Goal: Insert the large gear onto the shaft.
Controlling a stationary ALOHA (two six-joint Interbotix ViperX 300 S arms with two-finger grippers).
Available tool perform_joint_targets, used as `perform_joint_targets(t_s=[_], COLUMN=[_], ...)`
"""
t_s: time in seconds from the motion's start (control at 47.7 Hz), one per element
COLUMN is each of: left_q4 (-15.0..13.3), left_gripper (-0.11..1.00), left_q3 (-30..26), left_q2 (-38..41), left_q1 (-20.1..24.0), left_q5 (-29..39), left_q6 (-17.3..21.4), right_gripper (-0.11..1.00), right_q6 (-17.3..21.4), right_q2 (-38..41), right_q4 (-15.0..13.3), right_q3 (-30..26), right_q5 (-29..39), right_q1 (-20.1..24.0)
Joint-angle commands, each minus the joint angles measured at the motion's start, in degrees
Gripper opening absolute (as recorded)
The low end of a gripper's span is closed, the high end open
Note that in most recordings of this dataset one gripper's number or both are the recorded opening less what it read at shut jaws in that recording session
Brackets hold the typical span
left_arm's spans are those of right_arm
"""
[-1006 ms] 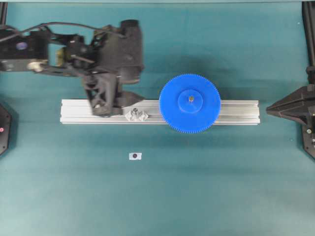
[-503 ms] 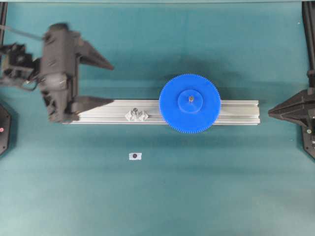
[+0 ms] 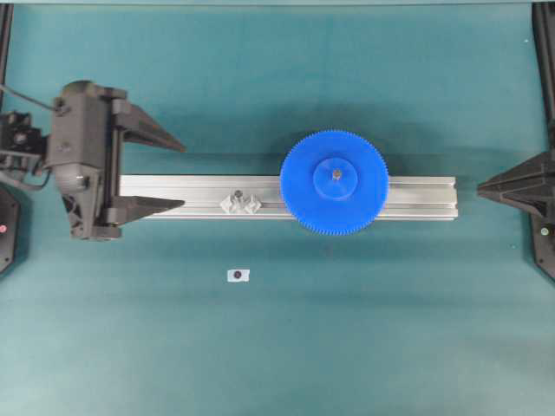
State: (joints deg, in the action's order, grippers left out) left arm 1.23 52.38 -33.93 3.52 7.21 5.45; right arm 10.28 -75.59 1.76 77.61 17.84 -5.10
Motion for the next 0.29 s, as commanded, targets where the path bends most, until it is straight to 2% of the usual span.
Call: perform_joint_targets(t_s=[0.0,0.272], left_q4=[0.1,0.1], left_gripper=[0.87,0.87], left_q3=[3.0,13.1], left_q2=[-2.1,-10.7], left_q1=[-0.3,-0.4], left_q5=[-3.4,-10.9], left_q6=[-1.0,-1.7], right_gripper=[0.1,0.1], right_q6=[0.5,0.7], right_q2=[0.4,0.2], right_q4=[-0.1,0.1], right_q3=[-0.2,2.7], right_q5=[-0.5,-3.6], right_q1=[-0.1,-0.1])
